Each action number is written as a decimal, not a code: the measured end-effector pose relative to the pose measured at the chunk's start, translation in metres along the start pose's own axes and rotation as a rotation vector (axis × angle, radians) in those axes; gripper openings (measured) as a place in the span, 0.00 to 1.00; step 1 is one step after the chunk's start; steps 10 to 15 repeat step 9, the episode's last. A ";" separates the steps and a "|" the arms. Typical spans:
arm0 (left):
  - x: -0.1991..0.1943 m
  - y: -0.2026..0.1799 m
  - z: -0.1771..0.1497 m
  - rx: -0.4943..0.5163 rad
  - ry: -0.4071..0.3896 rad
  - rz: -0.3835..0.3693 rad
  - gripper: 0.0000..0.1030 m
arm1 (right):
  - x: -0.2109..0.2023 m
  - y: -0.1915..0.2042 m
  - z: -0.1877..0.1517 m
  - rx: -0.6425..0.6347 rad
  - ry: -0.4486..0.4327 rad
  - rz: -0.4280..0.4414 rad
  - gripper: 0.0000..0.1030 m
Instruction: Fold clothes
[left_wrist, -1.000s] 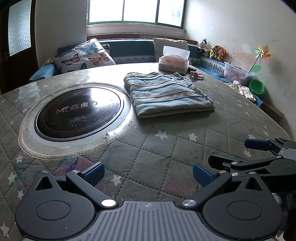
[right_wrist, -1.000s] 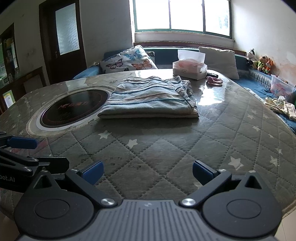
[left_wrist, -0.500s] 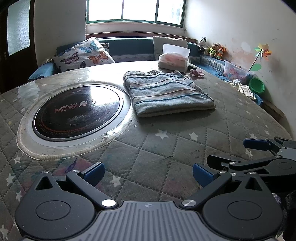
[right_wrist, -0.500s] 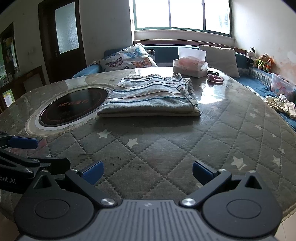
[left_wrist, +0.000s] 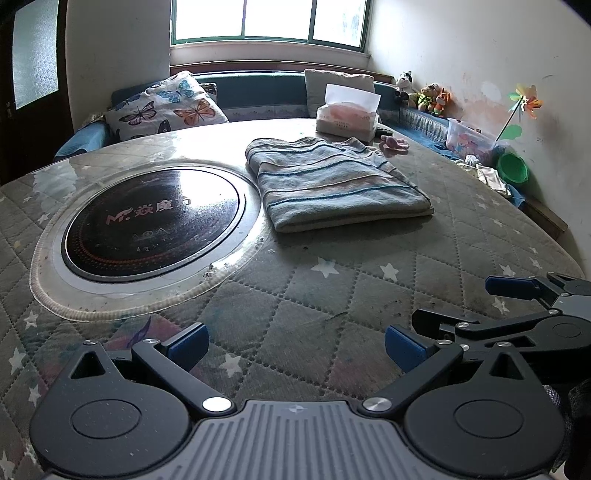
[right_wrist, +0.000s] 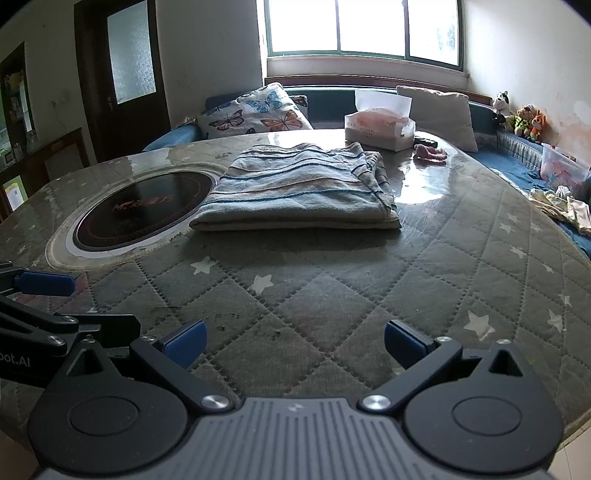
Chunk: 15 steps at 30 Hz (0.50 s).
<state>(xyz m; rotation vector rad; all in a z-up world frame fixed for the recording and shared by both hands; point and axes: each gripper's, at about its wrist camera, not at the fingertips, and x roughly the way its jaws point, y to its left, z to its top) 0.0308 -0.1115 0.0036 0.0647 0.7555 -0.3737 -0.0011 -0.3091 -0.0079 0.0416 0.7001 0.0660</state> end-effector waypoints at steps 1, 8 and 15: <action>0.000 0.000 0.000 0.000 0.000 0.000 1.00 | 0.000 0.000 0.000 0.000 0.000 0.000 1.00; 0.002 0.002 0.001 -0.002 0.003 -0.004 1.00 | 0.002 0.000 0.001 0.001 0.001 -0.001 1.00; 0.002 0.002 0.001 -0.003 0.004 -0.005 1.00 | 0.002 0.000 0.002 0.001 0.002 -0.001 1.00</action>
